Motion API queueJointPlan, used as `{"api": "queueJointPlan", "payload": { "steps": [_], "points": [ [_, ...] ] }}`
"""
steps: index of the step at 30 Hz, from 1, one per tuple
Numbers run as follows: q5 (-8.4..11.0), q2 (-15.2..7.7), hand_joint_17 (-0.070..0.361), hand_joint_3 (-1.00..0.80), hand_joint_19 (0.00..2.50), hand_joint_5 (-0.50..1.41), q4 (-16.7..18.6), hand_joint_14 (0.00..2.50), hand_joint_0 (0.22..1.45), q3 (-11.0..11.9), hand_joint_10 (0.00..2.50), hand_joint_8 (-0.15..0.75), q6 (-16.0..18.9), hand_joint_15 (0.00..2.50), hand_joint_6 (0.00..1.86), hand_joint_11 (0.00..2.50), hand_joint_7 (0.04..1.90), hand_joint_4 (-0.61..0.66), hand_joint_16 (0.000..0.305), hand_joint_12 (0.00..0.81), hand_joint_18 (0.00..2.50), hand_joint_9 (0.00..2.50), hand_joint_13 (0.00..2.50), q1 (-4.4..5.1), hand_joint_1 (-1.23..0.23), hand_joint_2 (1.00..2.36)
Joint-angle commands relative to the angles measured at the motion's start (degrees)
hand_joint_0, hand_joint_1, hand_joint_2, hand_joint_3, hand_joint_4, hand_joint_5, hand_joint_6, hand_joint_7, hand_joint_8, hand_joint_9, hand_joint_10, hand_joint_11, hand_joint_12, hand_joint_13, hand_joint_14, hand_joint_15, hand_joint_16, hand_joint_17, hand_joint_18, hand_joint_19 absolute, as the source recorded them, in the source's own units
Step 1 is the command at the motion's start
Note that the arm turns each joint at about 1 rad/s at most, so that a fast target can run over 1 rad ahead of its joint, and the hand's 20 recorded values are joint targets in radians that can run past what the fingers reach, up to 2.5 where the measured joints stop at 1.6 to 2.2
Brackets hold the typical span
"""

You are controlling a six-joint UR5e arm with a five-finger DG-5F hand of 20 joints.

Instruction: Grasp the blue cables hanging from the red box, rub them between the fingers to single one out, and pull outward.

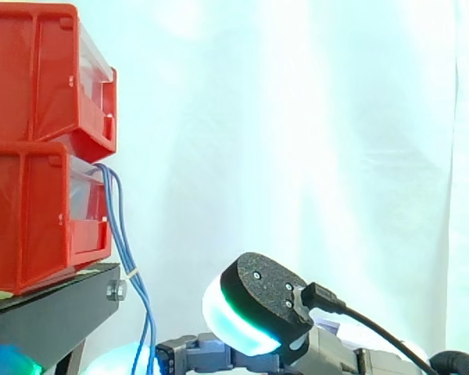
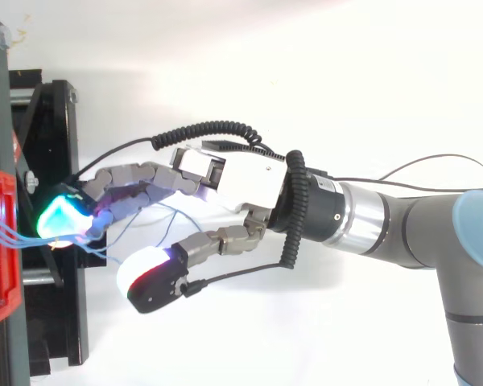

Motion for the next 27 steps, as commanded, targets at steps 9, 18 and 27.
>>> {"api": "queueJointPlan", "payload": {
  "steps": [9, 18, 27],
  "points": [
    [-0.32, 0.0, 0.073, -0.50, 0.42, -0.14, -2.9, 0.02, 0.55, 0.4, 0.02, 0.262, 4.2, 0.50, 0.50, 0.54, 0.87, 0.27, 0.033, 0.305, 0.58, 1.06, 0.84, 0.45, -0.57, 1.00],
    [-0.41, 0.1, 0.074, -0.50, 0.48, -0.14, -6.2, 0.03, 0.56, 0.6, 0.02, 0.264, 8.0, 0.66, 0.50, 0.65, 0.91, 0.28, 0.033, 0.322, 0.62, 1.11, 0.96, 0.01, -0.58, 1.00],
    [-1.47, 1.5, 0.076, -0.50, 0.52, -0.14, -10.9, 0.03, 0.56, 1.8, 0.02, 0.262, 9.9, 0.79, 0.50, 0.71, 0.92, 0.28, 0.034, 0.327, 0.66, 1.12, 1.03, 0.01, -0.58, 1.00]
  ]
}}
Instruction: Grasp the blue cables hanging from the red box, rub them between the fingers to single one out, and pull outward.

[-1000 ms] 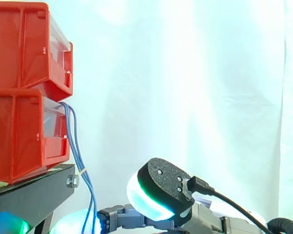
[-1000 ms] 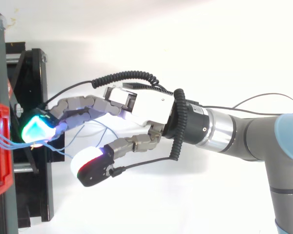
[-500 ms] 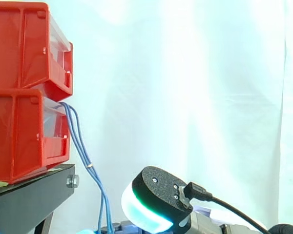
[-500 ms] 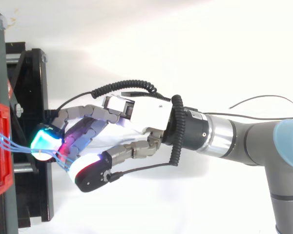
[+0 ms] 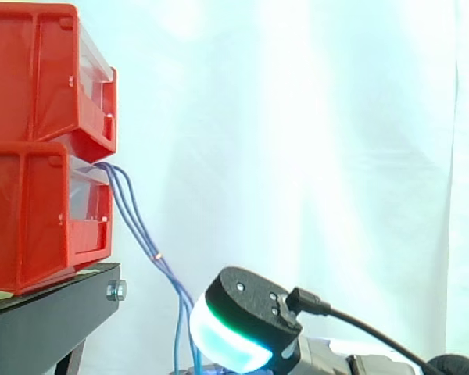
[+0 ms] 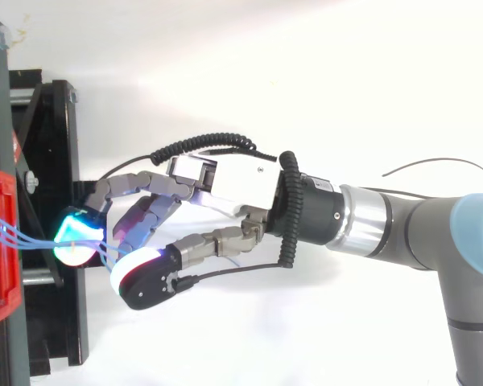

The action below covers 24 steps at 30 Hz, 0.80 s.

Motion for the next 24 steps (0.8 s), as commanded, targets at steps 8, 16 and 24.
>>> {"api": "queueJointPlan", "payload": {
  "steps": [8, 16, 24],
  "points": [
    [-0.30, 4.3, 0.080, -0.50, 0.66, -0.14, -10.6, 0.03, 0.57, 0.2, 0.02, 0.261, 0.5, 1.13, 0.50, 0.87, 0.93, 0.28, 0.035, 0.312, 0.77, 1.18, 1.25, -0.01, -0.58, 1.00],
    [-0.30, 6.1, 0.082, -0.50, 0.73, -0.15, -15.1, 0.03, 0.57, 0.2, 0.02, 0.257, 0.8, 1.35, 0.50, 1.08, 0.94, 0.27, 0.036, 0.289, 0.82, 1.25, 1.36, 0.25, -0.57, 1.00],
    [-0.04, 7.9, 0.084, -0.50, 0.81, -0.15, -22.2, 0.01, 0.56, 0.2, 0.02, 0.239, 2.8, 1.59, 0.50, 1.35, 0.94, 0.27, 0.037, 0.284, 0.89, 1.30, 1.46, 0.17, -0.57, 1.00]
  ]
}}
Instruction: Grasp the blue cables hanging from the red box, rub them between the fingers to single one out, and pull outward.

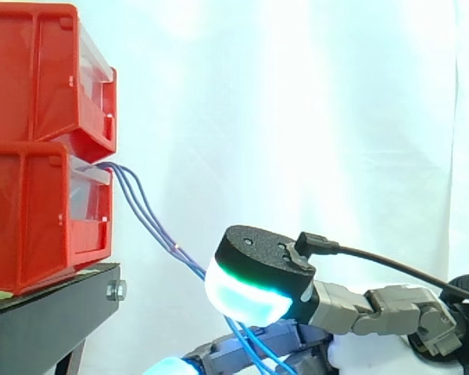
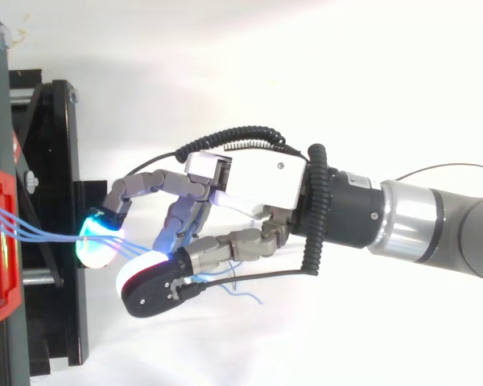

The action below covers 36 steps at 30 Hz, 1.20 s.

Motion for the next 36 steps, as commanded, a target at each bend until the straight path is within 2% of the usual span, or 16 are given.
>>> {"api": "queueJointPlan", "payload": {
  "steps": [1, 3, 4, 8, 14, 23, 26, 36],
  "points": [
    [0.13, 1.1, 0.085, -0.50, 0.81, -0.15, -4.0, 0.01, 0.56, 0.0, 0.02, 0.237, 1.6, 1.60, 0.50, 1.37, 0.94, 0.26, 0.038, 0.288, 0.89, 1.30, 1.47, -0.10, -0.57, 1.00],
    [0.04, 1.9, 0.085, -0.50, 0.83, -0.15, -7.7, 0.01, 0.56, 0.0, 0.01, 0.235, 2.8, 1.69, 0.50, 1.40, 0.94, 0.26, 0.038, 0.283, 0.90, 1.30, 1.49, -0.36, -0.57, 1.00],
    [0.04, 1.9, 0.086, -0.50, 0.84, -0.15, -7.7, 0.01, 0.56, 0.0, 0.01, 0.240, 2.8, 1.70, 0.50, 1.43, 0.94, 0.26, 0.038, 0.277, 0.91, 1.31, 1.49, -0.36, -0.57, 1.00],
    [-0.13, 3.4, 0.087, -0.50, 0.85, -0.15, -11.9, 0.01, 0.56, -0.1, 0.01, 0.223, 4.8, 1.71, 0.50, 1.49, 0.96, 0.26, 0.039, 0.279, 0.91, 1.33, 1.50, -0.71, -0.58, 1.00],
    [-0.04, 6.0, 0.090, -0.50, 0.87, -0.14, -16.0, 0.02, 0.56, -0.1, 0.03, 0.213, 4.6, 1.74, 0.50, 1.61, 1.05, 0.25, 0.040, 0.281, 0.92, 1.39, 1.51, -1.42, -0.58, 1.00],
    [0.04, 8.2, 0.093, -0.50, 0.86, -0.12, -17.1, 0.12, 0.57, 0.0, 0.42, 0.206, 2.4, 1.73, 0.50, 1.54, 1.18, 0.23, 0.041, 0.278, 0.92, 1.34, 1.50, -2.03, -0.59, 1.00],
    [0.04, 8.8, 0.094, -0.50, 0.87, -0.12, -17.4, 0.13, 0.57, 0.0, 0.47, 0.203, 1.7, 1.72, 0.50, 1.53, 1.20, 0.21, 0.042, 0.287, 0.92, 1.32, 1.49, -2.21, -0.59, 1.00],
    [0.13, 9.9, 0.096, -0.50, 0.88, -0.11, -18.5, 0.08, 0.56, 0.9, 0.63, 0.202, 1.4, 1.71, 0.50, 1.46, 1.25, 0.21, 0.042, 0.288, 0.89, 1.25, 1.46, -1.94, -0.59, 1.00]
  ]
}}
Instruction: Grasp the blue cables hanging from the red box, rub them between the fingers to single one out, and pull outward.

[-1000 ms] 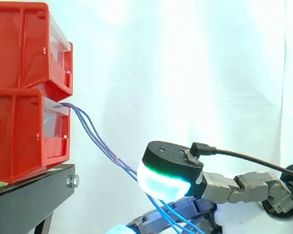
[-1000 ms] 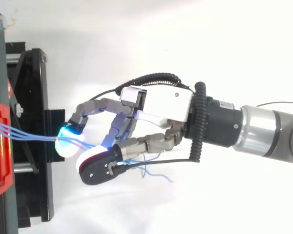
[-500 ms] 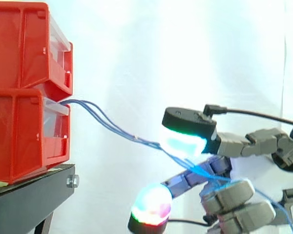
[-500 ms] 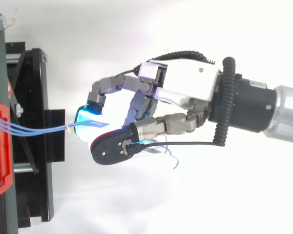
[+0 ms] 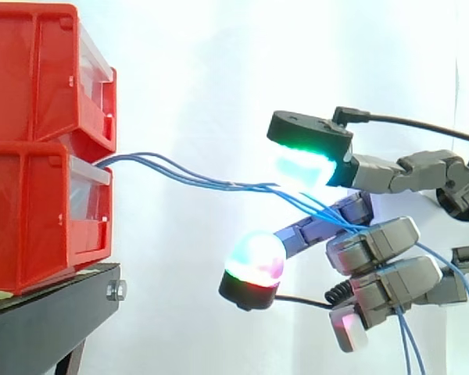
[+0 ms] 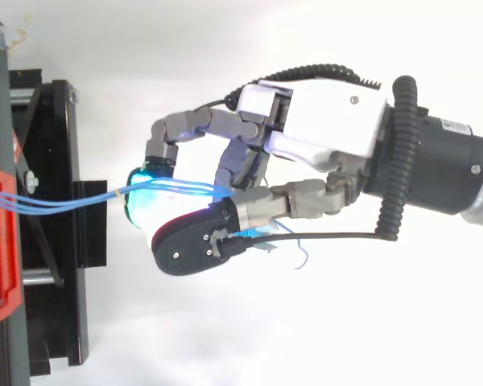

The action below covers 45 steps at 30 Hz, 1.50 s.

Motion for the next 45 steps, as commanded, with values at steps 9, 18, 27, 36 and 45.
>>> {"api": "queueJointPlan", "payload": {
  "steps": [9, 18, 27, 36, 45],
  "points": [
    [-0.03, 0.2, 0.098, -0.50, 0.88, -0.12, -4.5, 0.07, 0.54, 4.8, 0.69, 0.223, -0.3, 1.68, 0.50, 1.41, 1.24, 0.21, 0.044, 0.294, 0.88, 1.21, 1.45, -0.45, -0.57, 1.00],
    [-0.03, 0.1, 0.099, -0.50, 0.88, -0.12, -5.5, 0.05, 0.54, 6.6, 0.68, 0.216, -2.8, 1.68, 0.50, 1.43, 1.23, 0.22, 0.044, 0.289, 0.87, 1.20, 1.45, -1.51, -0.55, 1.00],
    [0.24, 0.1, 0.098, -0.50, 0.88, -0.11, -3.5, 0.02, 0.54, 6.9, 0.66, 0.220, -4.6, 1.69, 0.50, 1.41, 1.28, 0.22, 0.044, 0.285, 0.87, 1.21, 1.45, -1.68, -0.55, 1.00],
    [0.94, 0.1, 0.097, -0.50, 0.88, -0.11, -3.1, 0.01, 0.55, 8.1, 0.62, 0.214, -6.1, 1.57, 0.56, 1.44, 1.21, 0.22, 0.043, 0.305, 0.86, 1.19, 1.38, -1.42, -0.57, 1.00],
    [2.43, -0.9, 0.097, -0.50, 0.86, -0.11, -3.0, 0.03, 0.56, 8.2, 0.25, 0.233, -7.9, 1.17, 0.58, 1.50, 1.20, 0.22, 0.043, 0.347, 0.81, 1.19, 1.11, -1.33, -0.58, 1.00]
  ]
}}
